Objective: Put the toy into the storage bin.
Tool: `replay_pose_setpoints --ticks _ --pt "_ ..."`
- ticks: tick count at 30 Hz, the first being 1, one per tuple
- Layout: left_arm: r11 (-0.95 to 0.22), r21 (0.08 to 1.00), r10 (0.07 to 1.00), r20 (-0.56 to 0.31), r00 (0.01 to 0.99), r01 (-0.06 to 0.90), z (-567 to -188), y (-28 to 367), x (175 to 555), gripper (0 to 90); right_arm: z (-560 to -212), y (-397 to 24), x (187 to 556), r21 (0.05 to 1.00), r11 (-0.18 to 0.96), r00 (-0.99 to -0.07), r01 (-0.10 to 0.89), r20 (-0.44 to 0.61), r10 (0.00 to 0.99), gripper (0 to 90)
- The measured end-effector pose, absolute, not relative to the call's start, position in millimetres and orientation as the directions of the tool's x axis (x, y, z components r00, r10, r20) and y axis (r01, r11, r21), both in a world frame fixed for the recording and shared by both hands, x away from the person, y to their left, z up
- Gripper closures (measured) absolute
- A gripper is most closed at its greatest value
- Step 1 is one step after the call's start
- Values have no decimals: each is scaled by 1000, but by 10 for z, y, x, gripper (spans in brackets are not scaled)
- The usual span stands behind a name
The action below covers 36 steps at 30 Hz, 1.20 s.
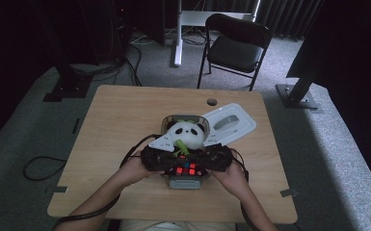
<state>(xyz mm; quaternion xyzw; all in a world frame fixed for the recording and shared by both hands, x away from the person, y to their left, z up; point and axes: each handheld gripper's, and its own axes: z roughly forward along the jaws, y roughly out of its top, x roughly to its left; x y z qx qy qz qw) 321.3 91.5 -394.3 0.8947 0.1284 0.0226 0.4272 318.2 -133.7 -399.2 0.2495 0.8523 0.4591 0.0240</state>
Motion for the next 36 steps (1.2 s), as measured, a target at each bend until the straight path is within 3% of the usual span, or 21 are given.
replay_pose_setpoints --ticks 9,17,24,29,30,36 --pt "-627 752 237 -67 969 206 -4026 882 3249 900 -4043 -1287 3192 769 507 -880 389 147 452 900" --pt "-694 701 224 -5 975 163 -4021 785 3232 900 -4035 -1212 3172 717 578 -872 390 85 483 900" --pt "-682 716 216 4 976 148 -4019 799 3218 900 -4035 -1221 3152 720 574 -869 390 81 488 900" --pt "-597 777 202 -96 975 200 -3960 922 3240 900 -3972 -1326 3114 770 491 -856 407 135 499 900" --pt "-586 783 201 -109 973 209 -3948 937 3240 900 -3947 -1356 3112 784 471 -848 405 129 514 776" --pt "-581 786 211 -105 972 211 -3926 981 3235 894 -3836 -1475 3129 813 417 -827 407 134 546 573"
